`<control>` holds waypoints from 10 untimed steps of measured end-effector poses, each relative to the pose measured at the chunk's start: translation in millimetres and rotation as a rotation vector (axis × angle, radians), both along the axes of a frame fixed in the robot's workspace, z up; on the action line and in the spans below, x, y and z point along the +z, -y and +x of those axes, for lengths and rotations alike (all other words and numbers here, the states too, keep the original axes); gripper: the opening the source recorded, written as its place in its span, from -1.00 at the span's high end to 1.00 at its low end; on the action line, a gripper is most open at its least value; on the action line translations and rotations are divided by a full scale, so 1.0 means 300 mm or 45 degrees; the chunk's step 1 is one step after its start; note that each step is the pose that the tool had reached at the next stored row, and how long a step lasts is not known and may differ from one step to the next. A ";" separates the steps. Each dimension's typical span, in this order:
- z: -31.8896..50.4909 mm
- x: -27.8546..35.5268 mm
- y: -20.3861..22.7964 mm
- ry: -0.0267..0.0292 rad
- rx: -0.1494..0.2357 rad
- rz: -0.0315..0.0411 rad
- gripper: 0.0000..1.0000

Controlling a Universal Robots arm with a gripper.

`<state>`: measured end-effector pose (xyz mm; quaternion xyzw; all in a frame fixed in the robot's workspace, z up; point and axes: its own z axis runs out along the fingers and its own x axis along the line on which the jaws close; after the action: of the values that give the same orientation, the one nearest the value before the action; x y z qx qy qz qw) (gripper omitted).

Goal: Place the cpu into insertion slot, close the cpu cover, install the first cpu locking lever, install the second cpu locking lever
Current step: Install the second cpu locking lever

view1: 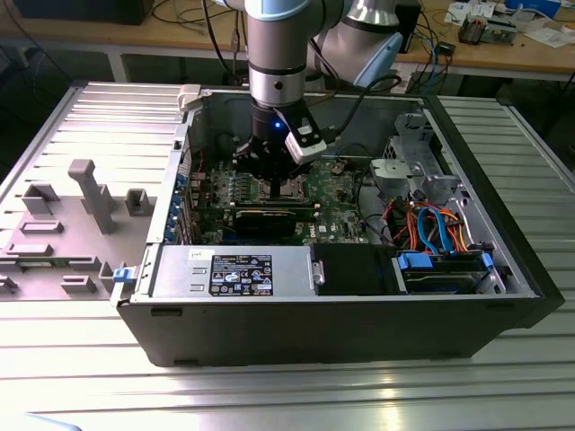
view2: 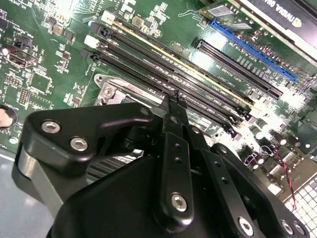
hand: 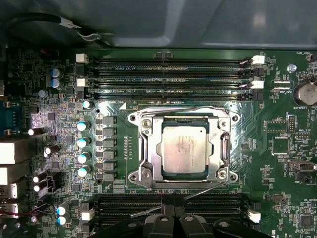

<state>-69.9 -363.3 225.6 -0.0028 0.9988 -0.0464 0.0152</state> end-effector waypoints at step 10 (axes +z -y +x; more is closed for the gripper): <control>0.000 -0.001 0.000 0.0000 0.000 0.0000 0.79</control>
<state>-69.9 -363.3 225.3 -0.0028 0.9988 -0.0464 0.0152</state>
